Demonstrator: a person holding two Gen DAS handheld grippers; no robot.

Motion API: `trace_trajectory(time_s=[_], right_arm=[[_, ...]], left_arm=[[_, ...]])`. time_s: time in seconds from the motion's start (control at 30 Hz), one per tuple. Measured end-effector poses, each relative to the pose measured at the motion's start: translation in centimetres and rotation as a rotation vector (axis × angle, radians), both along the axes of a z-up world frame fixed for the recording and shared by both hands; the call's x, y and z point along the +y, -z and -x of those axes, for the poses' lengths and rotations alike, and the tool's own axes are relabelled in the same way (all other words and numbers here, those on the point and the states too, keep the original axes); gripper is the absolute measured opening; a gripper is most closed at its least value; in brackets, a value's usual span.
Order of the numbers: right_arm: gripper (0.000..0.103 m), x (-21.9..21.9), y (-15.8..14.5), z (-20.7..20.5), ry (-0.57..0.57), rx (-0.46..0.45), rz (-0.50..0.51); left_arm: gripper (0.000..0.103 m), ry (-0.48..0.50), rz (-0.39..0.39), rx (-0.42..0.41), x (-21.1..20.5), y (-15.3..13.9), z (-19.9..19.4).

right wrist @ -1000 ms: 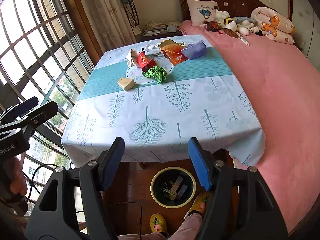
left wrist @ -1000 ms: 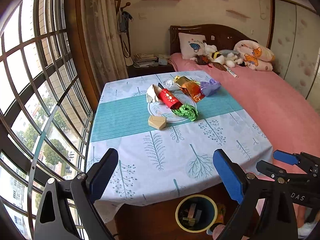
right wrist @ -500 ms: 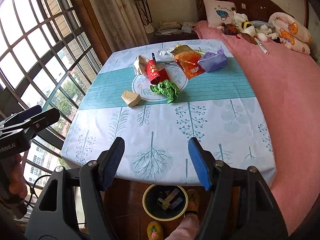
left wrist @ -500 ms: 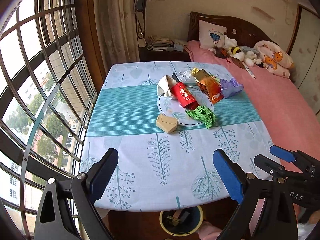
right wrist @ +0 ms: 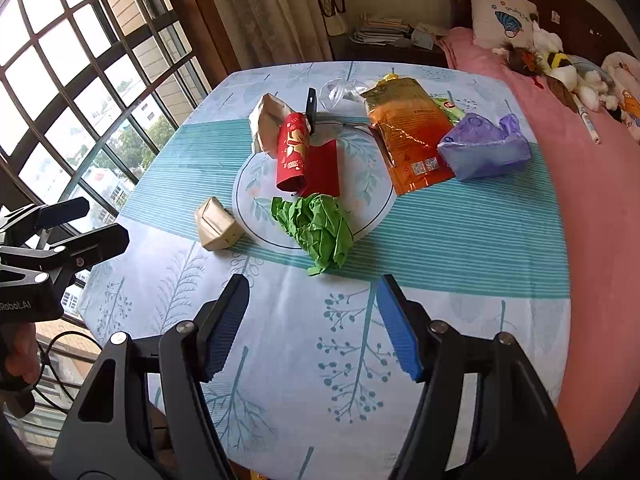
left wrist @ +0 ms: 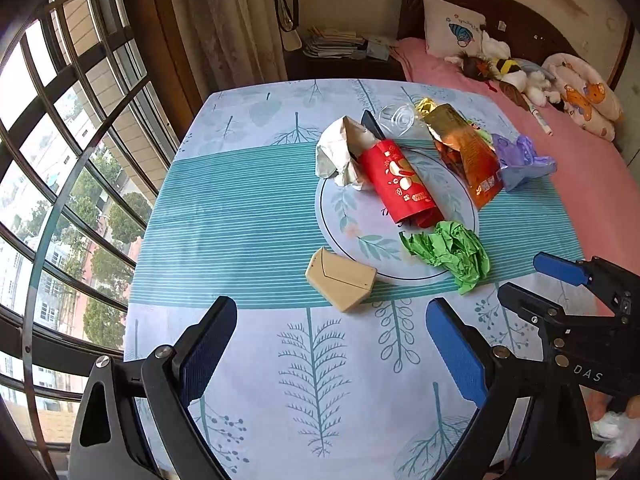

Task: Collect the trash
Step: 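Grasp the beige paper box with left gripper while right gripper grasps green crumpled paper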

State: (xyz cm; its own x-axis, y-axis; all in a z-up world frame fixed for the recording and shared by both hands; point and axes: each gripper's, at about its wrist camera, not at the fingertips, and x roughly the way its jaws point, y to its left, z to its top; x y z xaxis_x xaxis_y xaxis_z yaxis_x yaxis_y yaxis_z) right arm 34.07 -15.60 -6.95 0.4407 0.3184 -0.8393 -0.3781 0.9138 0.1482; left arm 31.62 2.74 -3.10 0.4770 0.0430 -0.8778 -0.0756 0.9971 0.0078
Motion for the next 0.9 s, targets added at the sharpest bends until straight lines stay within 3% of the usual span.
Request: trace_trajectory(time_s=[0.23,0.47,0.53,0.63,0.73,0.8,0.9], right_arm=[[0.063,2.2,5.3,-4.9,-0.092,0.018,0.041],[0.063,3.0,8.2,-6.9,-0.134,0.032,0.062],[0.058,3.0,8.6,-6.8,-0.147,0.013,0.071],[0.040,3.0,8.8,-6.8,-0.164,-0.012,0.095],[0.036,2.8,9.1,-7.1,-0.164,-0.007,0.077],[0.036,2.6,9.1,-7.3,-0.160,-0.002,0.063],[0.035,2.6,8.9,-7.3,-0.159,-0.002,0.055]], left_arm=[[0.097,0.024,0.005,0.091,0.4,5.4,-4.1],[0.097,0.065,-0.018,0.136,0.2,8.3,-6.4],[0.097,0.079,-0.026,0.145,0.0,8.8,-6.9],[0.097,0.098,-0.033,0.160,-0.4,9.4,-7.5],[0.090,0.105,-0.034,0.182,-0.4,10.0,-8.0],[0.077,0.104,-0.027,0.203,-0.4,10.6,-8.4],[0.067,0.102,-0.006,0.226,-0.2,11.3,-8.4]])
